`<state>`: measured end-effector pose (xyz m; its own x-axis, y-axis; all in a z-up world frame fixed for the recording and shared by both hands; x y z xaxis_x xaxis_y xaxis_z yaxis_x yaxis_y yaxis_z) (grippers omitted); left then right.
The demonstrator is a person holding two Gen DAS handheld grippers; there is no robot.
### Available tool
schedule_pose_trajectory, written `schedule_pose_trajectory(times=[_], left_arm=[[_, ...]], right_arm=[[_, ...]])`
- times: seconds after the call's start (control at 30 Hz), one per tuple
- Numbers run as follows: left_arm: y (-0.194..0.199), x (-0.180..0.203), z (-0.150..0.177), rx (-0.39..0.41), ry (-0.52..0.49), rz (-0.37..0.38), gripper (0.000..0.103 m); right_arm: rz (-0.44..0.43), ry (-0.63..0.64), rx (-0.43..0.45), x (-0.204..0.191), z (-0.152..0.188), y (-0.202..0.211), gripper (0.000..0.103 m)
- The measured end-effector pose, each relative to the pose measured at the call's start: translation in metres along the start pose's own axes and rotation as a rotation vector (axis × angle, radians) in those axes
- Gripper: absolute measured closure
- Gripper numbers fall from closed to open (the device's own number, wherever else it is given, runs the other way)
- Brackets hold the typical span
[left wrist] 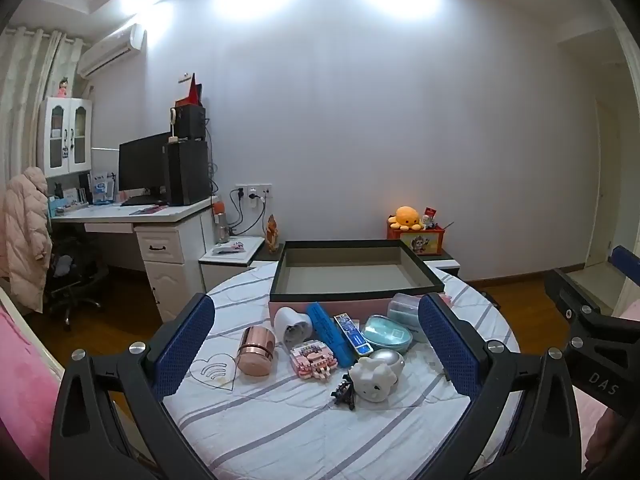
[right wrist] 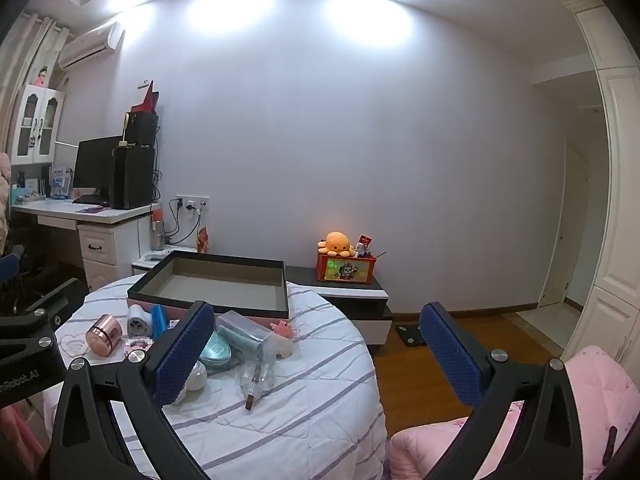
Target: Organize rigid objects
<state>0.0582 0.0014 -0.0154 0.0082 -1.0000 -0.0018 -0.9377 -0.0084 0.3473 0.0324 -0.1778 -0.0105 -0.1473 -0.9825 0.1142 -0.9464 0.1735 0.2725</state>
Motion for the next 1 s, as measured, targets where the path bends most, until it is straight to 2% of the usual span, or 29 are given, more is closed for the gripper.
schedule_pose_trajectory(times=[0.33, 0.53, 1.0], left_arm=[[0.013, -0.007, -0.008, 0.017, -0.018, -0.012, 0.000], [0.004, 0.002, -0.004, 0.009, -0.031, -0.022, 0.000], [-0.002, -0.003, -0.002, -0.002, -0.023, -0.035, 0.000]], right_arm=[[-0.019, -0.008, -0.012, 0.001, 0.003, -0.006, 0.000], [-0.039, -0.017, -0.033, -0.002, 0.005, -0.007, 0.000], [-0.050, -0.033, -0.061, 0.000, 0.008, -0.012, 0.000]])
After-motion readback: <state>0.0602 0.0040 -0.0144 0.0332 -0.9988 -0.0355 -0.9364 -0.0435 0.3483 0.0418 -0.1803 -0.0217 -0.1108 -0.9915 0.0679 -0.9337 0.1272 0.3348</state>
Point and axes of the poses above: each gripper's, at about its wrist camera, not at the fingertips, and y roughly against the way its jaws point, x to its right, z to its underside, the point moved 6 cm from there along -y, roughly the way its jaws point, and after that the axes turned 5 degrees about -x, right-handed, at the moved point
